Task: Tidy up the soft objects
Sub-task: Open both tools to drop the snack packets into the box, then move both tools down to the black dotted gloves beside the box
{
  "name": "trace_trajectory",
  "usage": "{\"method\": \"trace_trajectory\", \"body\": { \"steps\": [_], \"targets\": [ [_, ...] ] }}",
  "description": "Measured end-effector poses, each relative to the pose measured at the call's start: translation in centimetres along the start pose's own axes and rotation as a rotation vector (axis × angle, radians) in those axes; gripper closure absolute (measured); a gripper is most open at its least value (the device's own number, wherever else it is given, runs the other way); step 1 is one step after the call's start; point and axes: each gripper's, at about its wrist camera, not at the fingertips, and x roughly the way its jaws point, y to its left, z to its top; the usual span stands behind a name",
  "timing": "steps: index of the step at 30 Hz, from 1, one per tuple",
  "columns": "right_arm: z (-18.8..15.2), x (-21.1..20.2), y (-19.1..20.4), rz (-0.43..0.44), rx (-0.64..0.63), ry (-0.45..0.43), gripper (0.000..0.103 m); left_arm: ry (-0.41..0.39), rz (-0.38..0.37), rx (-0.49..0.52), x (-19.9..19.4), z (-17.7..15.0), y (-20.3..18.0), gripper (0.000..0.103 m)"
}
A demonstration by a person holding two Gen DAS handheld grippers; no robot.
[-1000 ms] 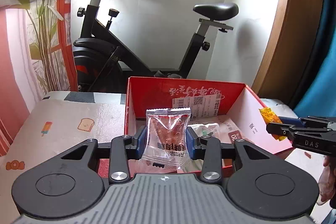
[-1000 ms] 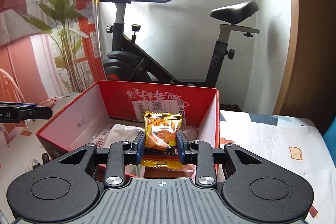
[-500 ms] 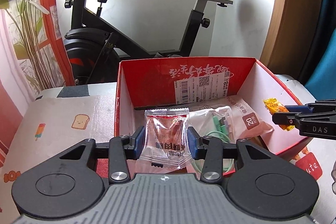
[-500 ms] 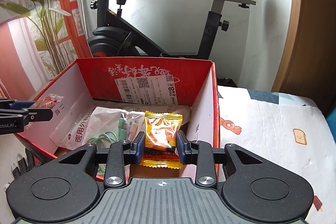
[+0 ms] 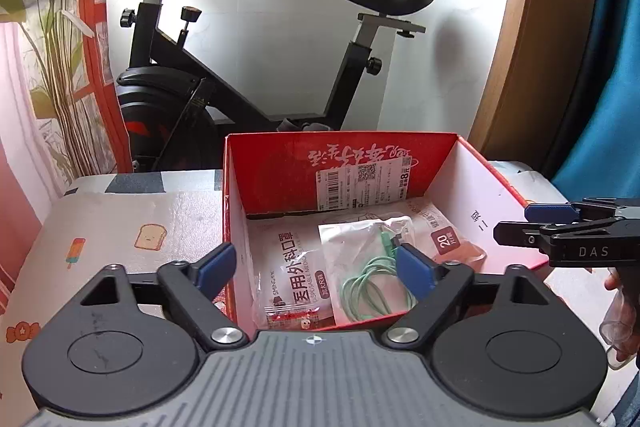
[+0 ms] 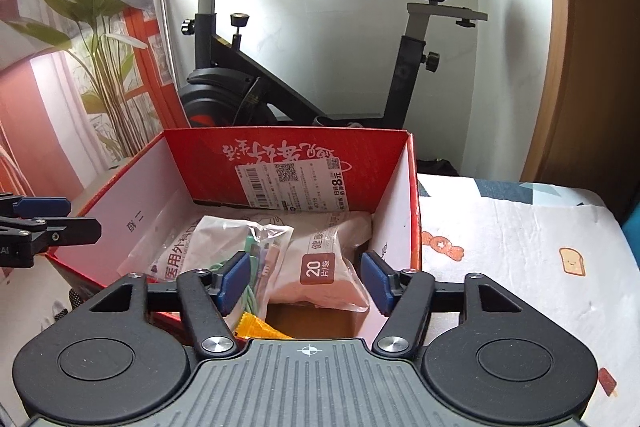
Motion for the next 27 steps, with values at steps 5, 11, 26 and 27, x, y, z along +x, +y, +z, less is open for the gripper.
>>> {"method": "trace_trajectory", "body": {
  "steps": [5, 11, 26, 27],
  "targets": [
    [-0.3, -2.2, 0.1, 0.029, 0.025, -0.042, 0.012, -0.031, 0.014, 0.018, -2.7, -0.9, 0.1, 0.000],
    [-1.5, -4.5, 0.5, 0.042, 0.044, -0.074, 0.004, -0.023, 0.053, 0.028, -4.7, -2.4, 0.8, 0.000],
    [-6.4, -5.5, 1.6, 0.044, 0.019, -0.006, 0.000, 0.058, 0.085, -0.099, -6.5, -8.7, 3.2, 0.000],
    [-6.9, -5.4, 1.5, 0.043, 0.018, 0.001, 0.000, 0.065, 0.085, -0.108, -6.3, -9.1, 3.2, 0.000]
  ]
}}
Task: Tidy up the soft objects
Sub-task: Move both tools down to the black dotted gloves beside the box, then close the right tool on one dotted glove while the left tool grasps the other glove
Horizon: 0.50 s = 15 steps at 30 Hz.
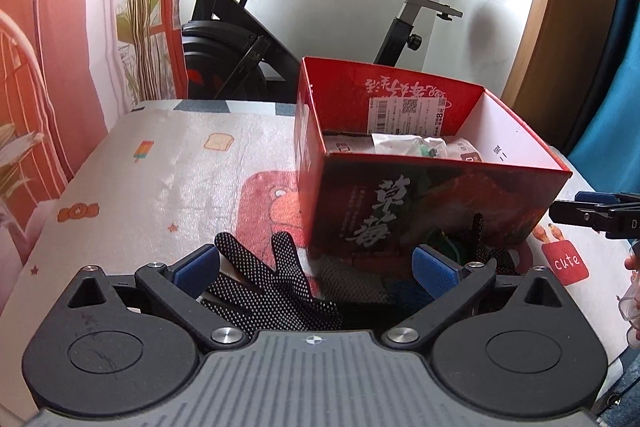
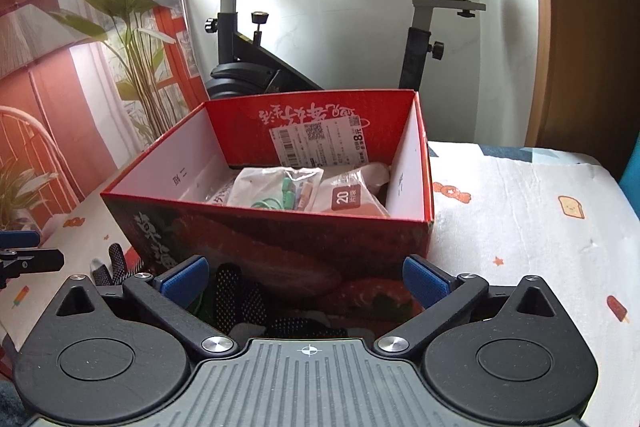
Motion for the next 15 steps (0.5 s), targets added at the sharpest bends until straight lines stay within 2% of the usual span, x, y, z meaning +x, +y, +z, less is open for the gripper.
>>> {"method": "trace_trajectory", "body": {
  "steps": [3, 7, 10, 15],
  "targets": [
    [-1.2, 0.3, 0.0, -0.008, -0.014, 0.011, 0.004, 0.019, 0.005, -0.020, 0.4, -1.1, -0.2, 0.000],
    [-2.7, 1.1, -0.2, -0.014, -0.053, 0.043, 0.019, 0.047, 0.023, -0.050, 1.2, -2.5, -0.1, 0.000],
    [-3.5, 2.2, -0.6, -0.014, -0.049, 0.077, 0.021, 0.067, 0.037, -0.093, 1.9, -3.3, 0.3, 0.000],
    [-4.0, 4.4, -0.2, 0.048, -0.057, 0.123, 0.023, 0.078, 0.037, -0.104, 2.3, -3.9, 0.3, 0.000]
  ]
}}
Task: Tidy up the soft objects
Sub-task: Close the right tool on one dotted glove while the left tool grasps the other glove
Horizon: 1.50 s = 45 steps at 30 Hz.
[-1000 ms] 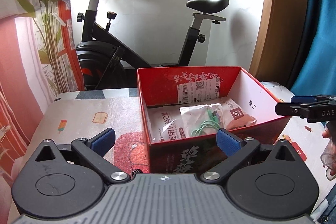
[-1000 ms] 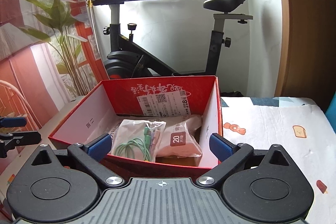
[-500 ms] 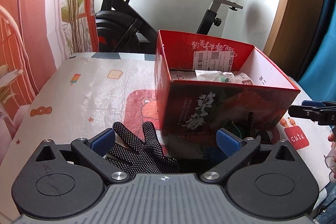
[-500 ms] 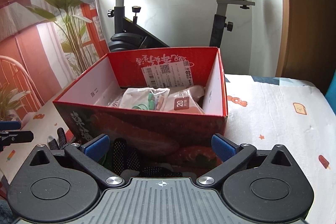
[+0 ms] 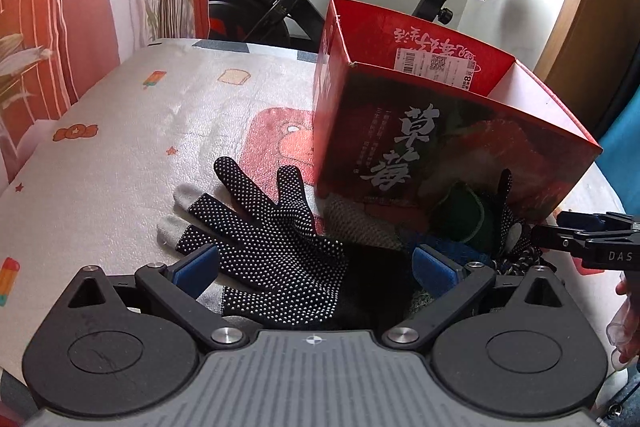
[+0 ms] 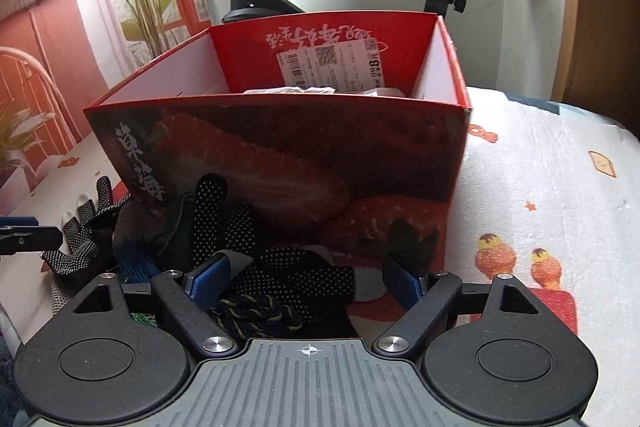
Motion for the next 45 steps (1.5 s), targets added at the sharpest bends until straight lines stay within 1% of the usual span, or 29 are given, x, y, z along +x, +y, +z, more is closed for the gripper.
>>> {"method": "trace_trajectory", "body": {
  "steps": [2, 4, 9, 12, 14, 15, 16, 17, 19, 22, 27, 30, 34, 38, 42, 45],
  "targets": [
    [0.1, 0.7, 0.8, 0.011, -0.042, 0.010, 0.024, 0.002, -0.002, -0.008, 0.0, -0.2, 0.2, 0.000],
    [0.2, 1.4, 1.5, 0.025, -0.066, 0.019, 0.027, 0.010, -0.003, -0.021, 0.3, -0.3, 0.3, 0.000],
    [0.5, 3.2, 2.3, 0.049, -0.103, 0.044, 0.027, 0.032, -0.008, -0.042, 1.1, -0.8, 0.4, 0.000],
    [0.5, 4.0, 1.4, 0.072, -0.064, 0.056, 0.027, 0.036, -0.015, -0.046, 1.3, -1.0, 0.2, 0.000],
    [0.4, 4.2, 0.6, 0.106, -0.015, 0.066, 0.038, 0.040, -0.017, -0.045, 1.5, -1.1, 0.1, 0.000],
    [0.2, 4.2, 0.4, 0.108, -0.008, 0.070, 0.052, 0.042, -0.016, -0.046, 1.5, -1.2, 0.1, 0.000],
    [0.0, 4.1, 0.3, 0.098, -0.014, 0.072, 0.061, 0.045, -0.016, -0.048, 1.6, -1.2, 0.1, 0.000],
    [-0.1, 4.0, 0.4, 0.080, -0.031, 0.066, 0.065, 0.048, -0.016, -0.050, 1.7, -1.3, 0.1, 0.000],
    [-0.3, 3.8, 0.4, 0.078, -0.035, 0.069, 0.075, 0.052, -0.016, -0.054, 1.8, -1.4, 0.1, 0.000],
    [-0.4, 3.4, 0.1, 0.087, -0.005, 0.072, 0.081, 0.052, -0.017, -0.055, 1.7, -1.5, 0.0, 0.000],
    [-0.5, 2.2, -0.4, 0.080, 0.038, 0.045, 0.085, 0.056, -0.016, -0.058, 1.9, -1.5, 0.1, 0.000],
    [-0.6, 1.6, -1.1, 0.057, 0.065, 0.034, 0.086, 0.060, -0.016, -0.058, 2.1, -1.6, 0.2, 0.000],
    [-0.6, 1.1, -2.4, 0.050, 0.160, 0.019, 0.087, 0.075, -0.017, -0.063, 2.5, -1.8, 0.3, 0.000],
    [-0.6, 0.6, -2.8, 0.010, 0.152, 0.005, 0.087, 0.072, -0.017, -0.070, 2.5, -2.0, 0.4, 0.000],
    [-0.7, 0.2, -3.6, -0.017, 0.197, -0.018, 0.087, 0.075, -0.017, -0.076, 2.5, -2.2, 0.6, 0.000],
    [-0.8, -0.2, -3.9, -0.042, 0.206, -0.040, 0.087, 0.076, -0.015, -0.092, 2.5, -2.2, 0.9, 0.000]
  ]
}}
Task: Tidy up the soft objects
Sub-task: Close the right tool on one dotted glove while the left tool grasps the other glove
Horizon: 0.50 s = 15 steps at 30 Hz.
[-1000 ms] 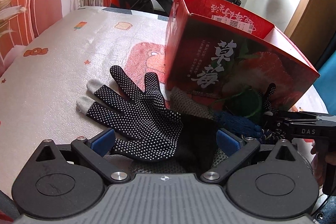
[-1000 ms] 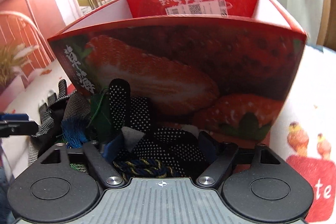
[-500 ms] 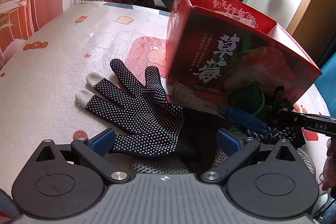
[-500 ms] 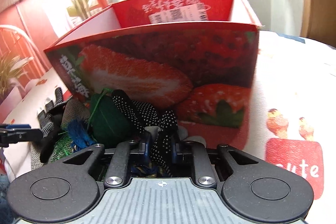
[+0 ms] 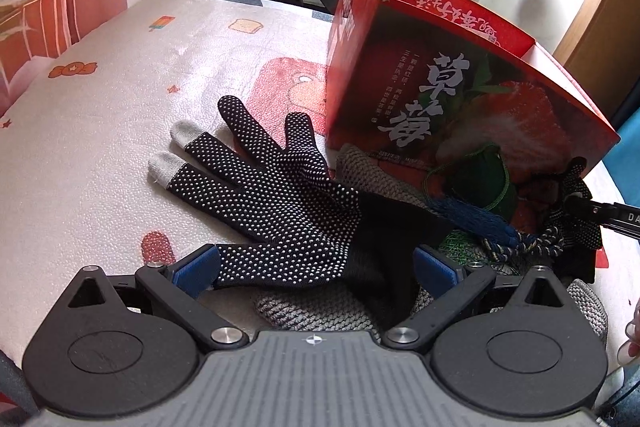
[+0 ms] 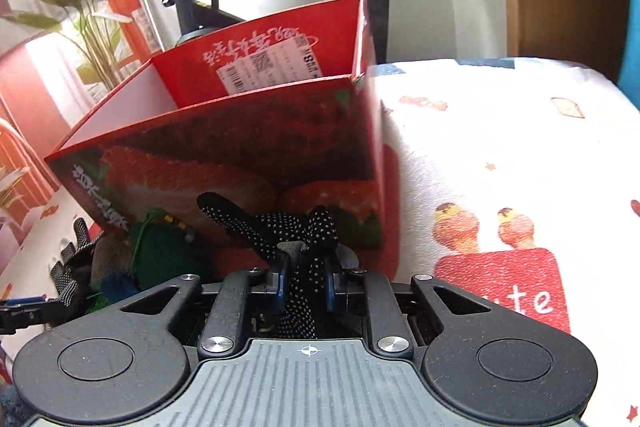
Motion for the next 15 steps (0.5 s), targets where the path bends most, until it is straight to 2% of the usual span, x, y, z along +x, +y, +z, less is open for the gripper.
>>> {"method": "trace_trajectory", "body": {
  "steps": [7, 15],
  "targets": [
    [0.0, -1.5, 0.1, -0.082, -0.047, -0.091, 0.089, -0.013, 0.000, -0.015, -0.3, 0.0, 0.2, 0.000],
    [-1.6, 0.2, 0.4, -0.063, -0.063, 0.011, 0.089, -0.021, -0.012, -0.032, -0.5, 0.2, 0.3, 0.000]
  ]
}}
